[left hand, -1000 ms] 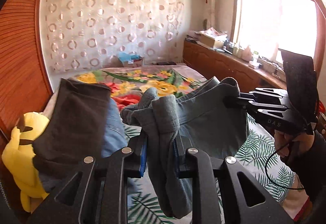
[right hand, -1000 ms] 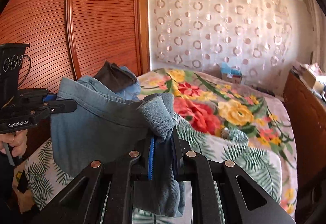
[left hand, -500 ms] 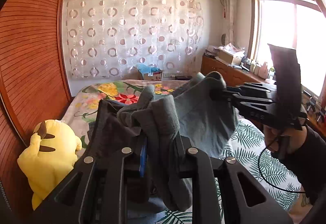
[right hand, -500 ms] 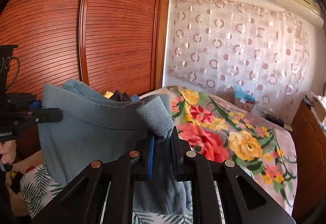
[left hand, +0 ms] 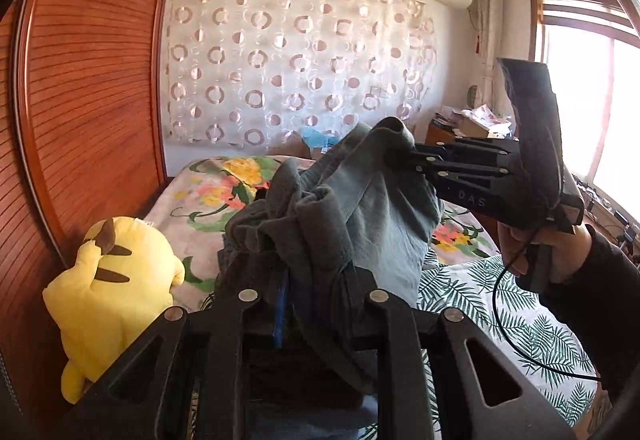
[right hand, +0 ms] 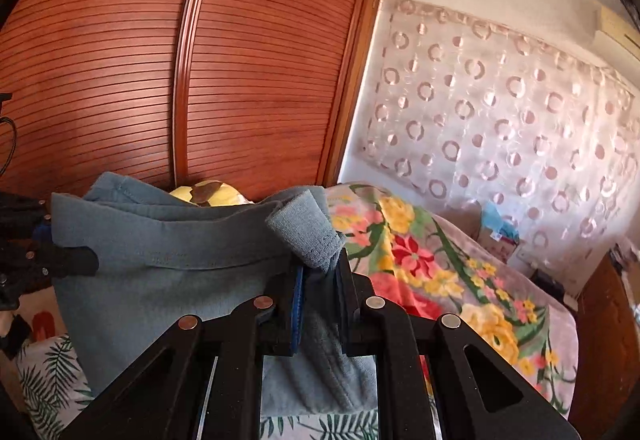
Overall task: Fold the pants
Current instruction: 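Carry the folded shorts with both tools over to the folded jeans stack, then lower the shorts onto the jeans stack and open both tools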
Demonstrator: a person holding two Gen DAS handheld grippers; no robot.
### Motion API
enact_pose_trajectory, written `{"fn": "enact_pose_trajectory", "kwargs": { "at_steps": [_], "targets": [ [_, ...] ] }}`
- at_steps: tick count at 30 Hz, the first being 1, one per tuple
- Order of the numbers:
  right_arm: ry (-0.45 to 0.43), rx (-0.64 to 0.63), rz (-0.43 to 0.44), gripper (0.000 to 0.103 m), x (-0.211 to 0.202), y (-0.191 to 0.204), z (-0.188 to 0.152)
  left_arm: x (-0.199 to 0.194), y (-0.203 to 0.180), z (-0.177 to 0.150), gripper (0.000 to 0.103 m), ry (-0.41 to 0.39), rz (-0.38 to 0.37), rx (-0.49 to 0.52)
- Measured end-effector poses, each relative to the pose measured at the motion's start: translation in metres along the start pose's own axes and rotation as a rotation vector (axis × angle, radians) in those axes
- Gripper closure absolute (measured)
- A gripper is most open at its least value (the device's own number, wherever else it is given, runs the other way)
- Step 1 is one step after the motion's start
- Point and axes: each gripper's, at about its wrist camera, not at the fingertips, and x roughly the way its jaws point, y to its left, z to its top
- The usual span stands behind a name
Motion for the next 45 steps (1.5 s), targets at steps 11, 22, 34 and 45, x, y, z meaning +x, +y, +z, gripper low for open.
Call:
{"fn": "enact_pose_trajectory", "kwargs": {
  "at_steps": [11,22,34,45],
  "targets": [
    [0.020,-0.048,0.089,0.089,0.055,0.009,0.011,0.005,0.034,-0.029,0.082,0.037,0.034,-0.095],
    [0.061,-0.061,0.093,0.089,0.082,0.018,0.010,0.001,0.045,-0.043,0.077,0.081,0.071,-0.148],
    [0.005,0.093,0.145,0.069,0.050,-0.001,0.009,-0.017,0.046,-0.028,0.056,0.017,0.142,-0.098],
    [0.103,0.162,0.168,0.074,0.073,-0.025,-0.008,0.021,0.030,-0.055,0.056,0.139,0.154,-0.020]
  ]
}}
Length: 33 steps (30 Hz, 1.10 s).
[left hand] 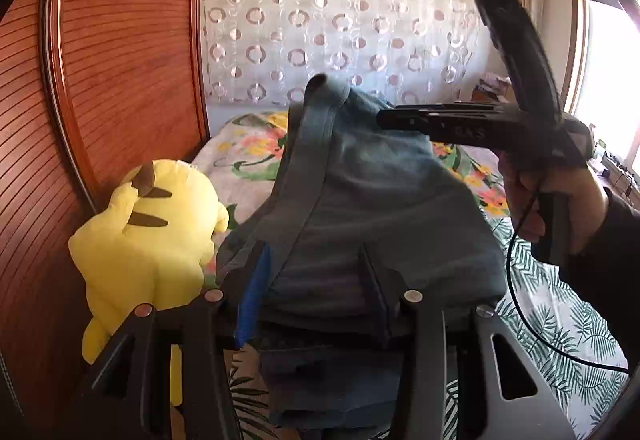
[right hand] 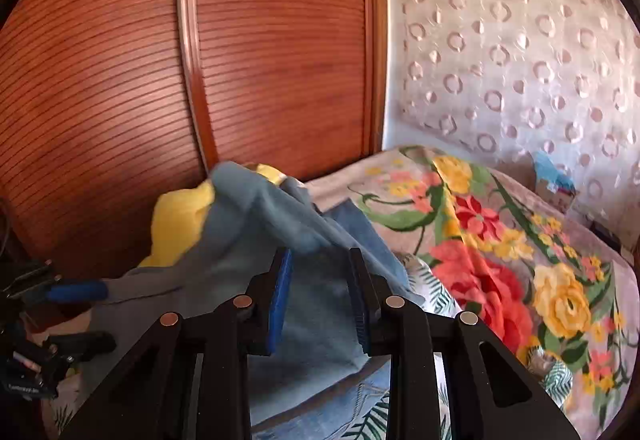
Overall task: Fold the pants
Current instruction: 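Lower the shorts onto the jeans stack and open both tools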
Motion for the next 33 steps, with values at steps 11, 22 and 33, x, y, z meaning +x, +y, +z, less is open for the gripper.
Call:
{"fn": "enact_pose_trajectory", "kwargs": {
  "at_steps": [11,22,33],
  "targets": [
    [0.018,0.076,-0.005,0.074,0.012,-0.003,0.008,0.001,-0.002,-0.001,0.056,0.014,0.011,-0.004],
    [-0.022,0.089,-0.015,0.074,-0.052,0.023,-0.018,-0.030,-0.006,0.009,0.024,-0.049,0.013,0.006],
    [-0.074,0.114,-0.066,0.074,-0.124,0.048,-0.048,-0.073,-0.026,0.013,0.011,-0.142,0.018,0.034]
  ]
}}
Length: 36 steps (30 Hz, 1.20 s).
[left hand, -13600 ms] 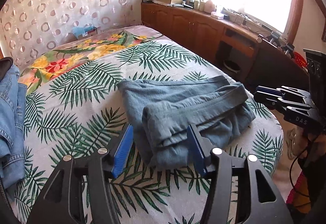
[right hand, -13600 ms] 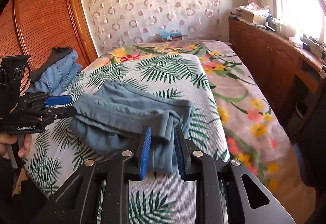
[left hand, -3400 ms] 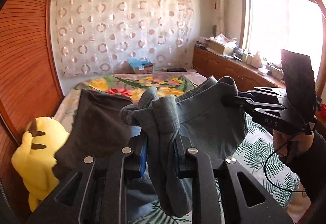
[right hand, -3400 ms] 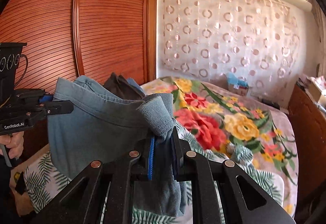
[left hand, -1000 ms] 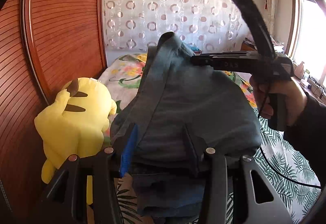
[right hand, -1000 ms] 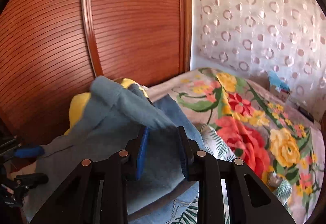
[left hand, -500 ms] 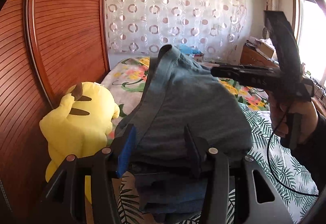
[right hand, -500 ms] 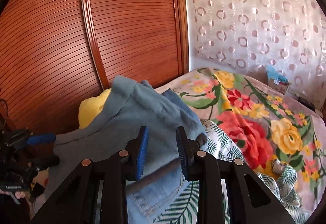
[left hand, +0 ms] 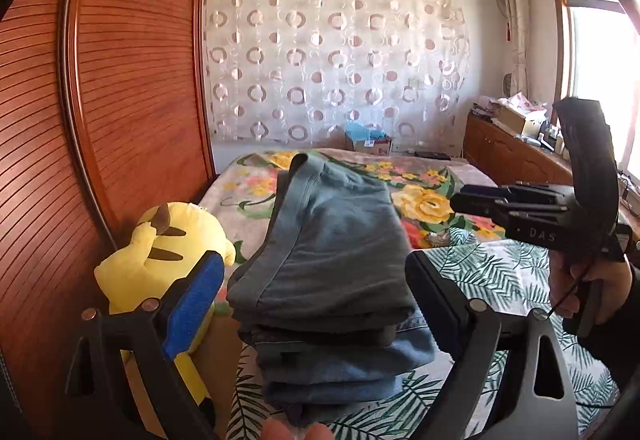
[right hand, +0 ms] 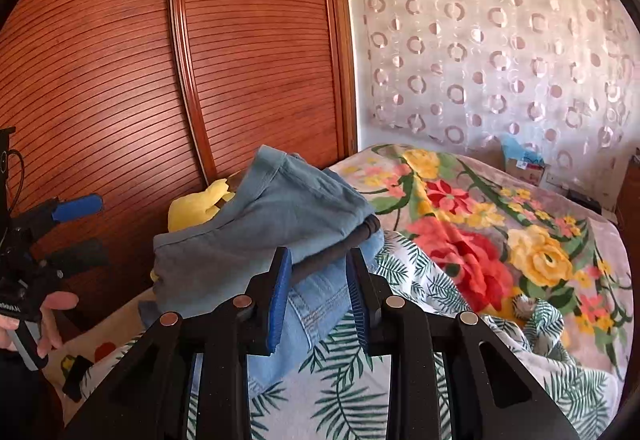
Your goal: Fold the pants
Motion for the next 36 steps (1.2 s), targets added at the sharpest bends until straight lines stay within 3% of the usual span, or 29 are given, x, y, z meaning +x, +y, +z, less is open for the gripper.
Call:
{"fn": "enact_pose_trajectory", "kwargs": {
  "at_steps": [6,8,15,19,23,36],
  "targets": [
    [-0.032,0.007,-0.044,0.073,-0.034,0.012,-0.013,-0.019,-0.014,0.004,0.011,-0.026,0.008,0.029],
    [-0.046,0.016,-0.054,0.063,-0.046,0.016,-0.018,-0.023,-0.017,0.005,0.011,-0.030,0.003,0.030],
    [-0.089,0.042,-0.121,0.052,-0.084,0.033,-0.039,-0.033,-0.032,0.003,0.011,-0.014,0.015,0.051],
    [-0.107,0.044,-0.156,0.045,-0.101,0.048,-0.051,-0.036,-0.038,-0.004,0.011,-0.004,-0.040,0.032],
    [-0.112,0.065,-0.186,0.039,-0.113,0.060,-0.064,-0.042,-0.049,-0.010,0.011,-0.007,-0.045,0.044],
    [-0.109,0.096,-0.302,0.034,-0.161,0.097,-0.094,-0.057,-0.085,-0.031,0.011,0.009,-0.093,0.074]
  ]
}}
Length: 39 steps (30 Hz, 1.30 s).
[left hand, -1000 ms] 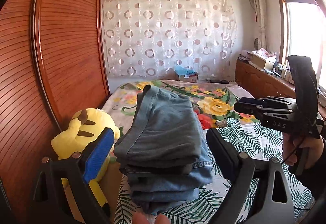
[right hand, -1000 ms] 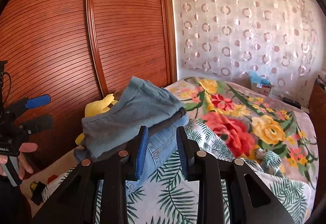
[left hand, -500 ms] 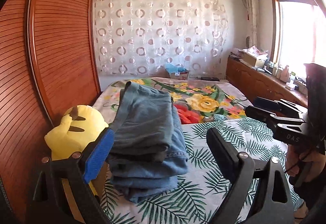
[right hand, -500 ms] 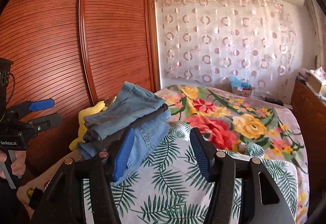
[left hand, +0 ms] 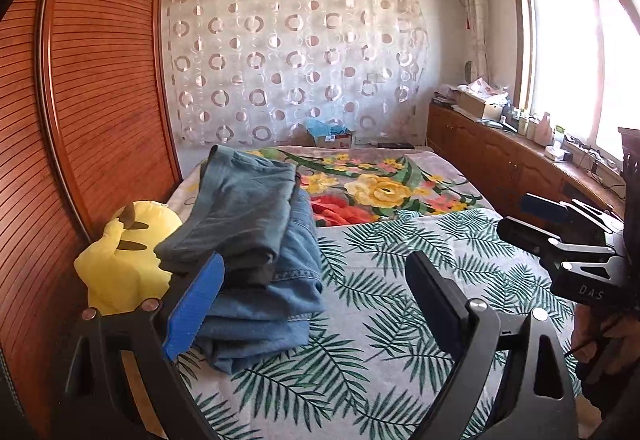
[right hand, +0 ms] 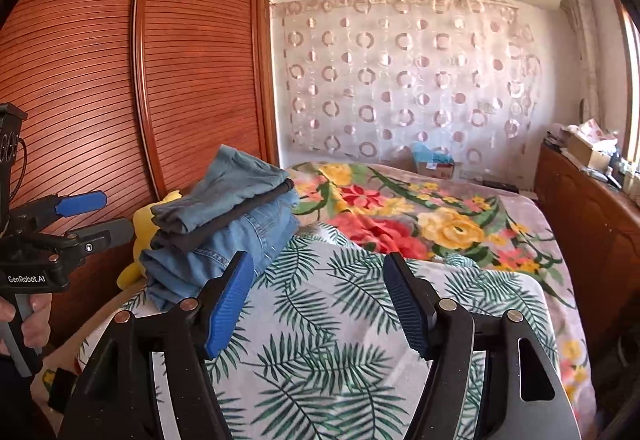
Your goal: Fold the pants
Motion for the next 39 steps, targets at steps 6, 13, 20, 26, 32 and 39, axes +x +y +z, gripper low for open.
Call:
{"fn": "enact_pose_trajectory", "kwargs": {
  "at_steps": [6,13,20,26,32,39],
  "targets": [
    [0.001,0.021,-0.064,0.034,-0.028,0.009,-0.008,-0.008,-0.025,-0.006,0.011,0.003,-0.035,0.013],
    [0.005,0.055,-0.111,0.025,-0.046,0.017,-0.015,-0.015,-0.053,-0.013,0.011,0.004,-0.054,0.039],
    [-0.011,0.079,-0.164,0.020,-0.066,0.025,-0.016,-0.018,-0.079,-0.012,0.011,-0.003,-0.082,0.051],
    [-0.034,0.105,-0.204,0.020,-0.086,0.034,-0.016,-0.031,-0.094,-0.003,0.011,-0.036,-0.090,0.059],
    [-0.072,0.114,-0.232,0.020,-0.102,0.047,-0.016,-0.049,-0.097,0.004,0.011,-0.073,-0.073,0.059],
    [-0.108,0.130,-0.242,0.020,-0.110,0.059,-0.024,-0.065,-0.091,0.006,0.011,-0.103,-0.063,0.049]
  ]
}}
